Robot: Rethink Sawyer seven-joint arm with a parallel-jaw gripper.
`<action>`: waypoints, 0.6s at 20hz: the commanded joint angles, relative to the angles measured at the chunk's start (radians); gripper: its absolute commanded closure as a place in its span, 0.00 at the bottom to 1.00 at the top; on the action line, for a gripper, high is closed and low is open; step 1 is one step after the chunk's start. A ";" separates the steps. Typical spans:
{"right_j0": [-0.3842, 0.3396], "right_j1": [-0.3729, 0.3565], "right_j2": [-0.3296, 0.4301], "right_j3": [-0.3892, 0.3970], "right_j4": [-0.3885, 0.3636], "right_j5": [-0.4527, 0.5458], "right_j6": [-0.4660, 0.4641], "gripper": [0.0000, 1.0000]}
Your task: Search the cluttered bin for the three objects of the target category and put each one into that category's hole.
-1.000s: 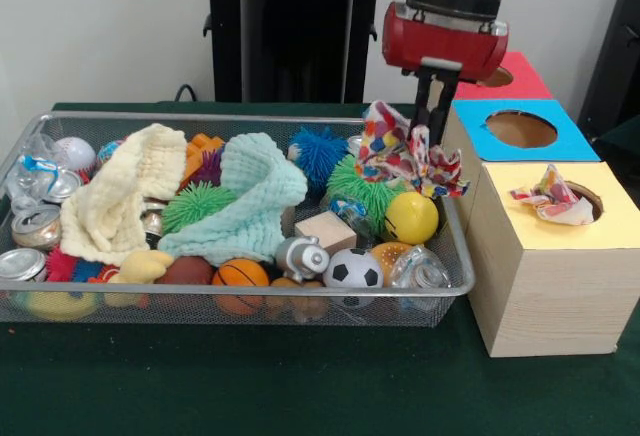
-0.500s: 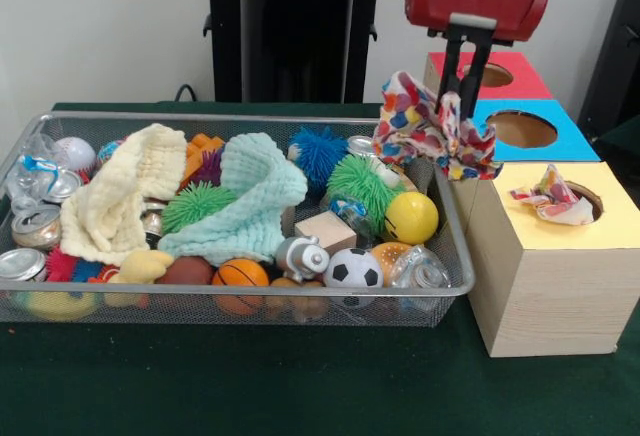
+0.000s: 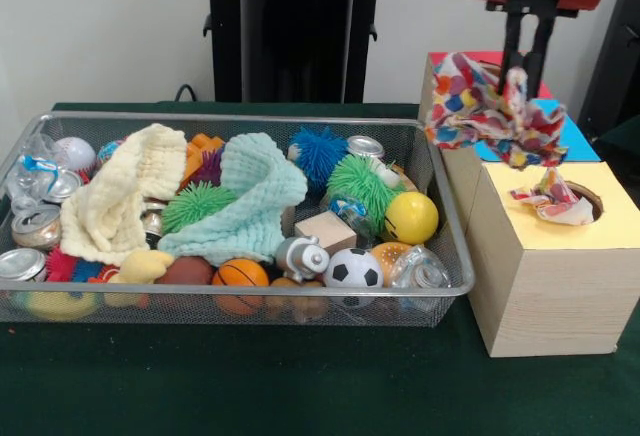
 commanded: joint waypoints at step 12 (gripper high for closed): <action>0.142 0.129 -0.059 0.008 0.129 0.063 0.326 1.00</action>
